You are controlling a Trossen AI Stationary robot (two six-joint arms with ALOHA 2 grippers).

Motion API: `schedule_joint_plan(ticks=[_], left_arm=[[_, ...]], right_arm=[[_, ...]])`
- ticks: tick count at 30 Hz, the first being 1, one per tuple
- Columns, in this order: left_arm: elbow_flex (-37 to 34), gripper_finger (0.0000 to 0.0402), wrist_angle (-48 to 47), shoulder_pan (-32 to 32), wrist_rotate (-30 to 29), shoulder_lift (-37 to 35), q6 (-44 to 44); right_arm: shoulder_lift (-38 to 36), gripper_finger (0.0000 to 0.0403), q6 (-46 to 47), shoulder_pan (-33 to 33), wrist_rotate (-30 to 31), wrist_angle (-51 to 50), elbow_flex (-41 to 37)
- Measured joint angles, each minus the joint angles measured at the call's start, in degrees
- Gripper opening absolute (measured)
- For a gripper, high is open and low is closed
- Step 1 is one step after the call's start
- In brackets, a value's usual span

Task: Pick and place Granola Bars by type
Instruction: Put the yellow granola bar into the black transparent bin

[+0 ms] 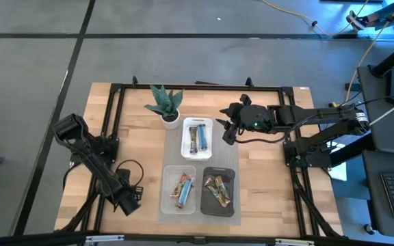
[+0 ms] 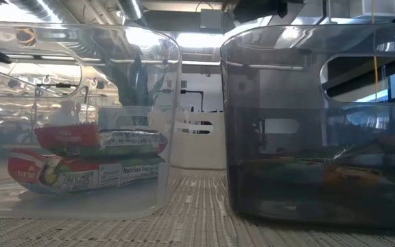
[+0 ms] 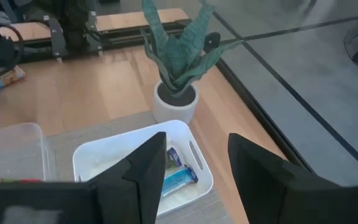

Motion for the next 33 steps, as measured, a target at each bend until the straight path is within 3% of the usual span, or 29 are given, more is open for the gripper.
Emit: schedule_joint_plan(ticks=[10, 21, 30, 33], left_arm=[[-0.02, 0.0253, -0.07, -0.98, -3.65, 0.66, 2.11], [0.94, 0.0253, -1.0, -1.05, -7.07, 0.94, 14.49], [1.16, 0.0253, -0.95, -1.03, -7.12, 1.07, 1.96], [1.16, 0.0253, -1.0, -0.98, -7.31, 1.09, 1.36]], right_arm=[[0.0, 0.0177, -0.06, 0.0, 0.02, 2.73, 0.0], [0.0, 0.0177, -0.02, 0.0, 0.02, 3.16, 0.0], [0.0, 0.0177, 1.43, 0.0, 0.01, 3.14, 0.0], [0.0, 0.0177, 1.49, 0.0, 0.0, 3.14, 0.0]])
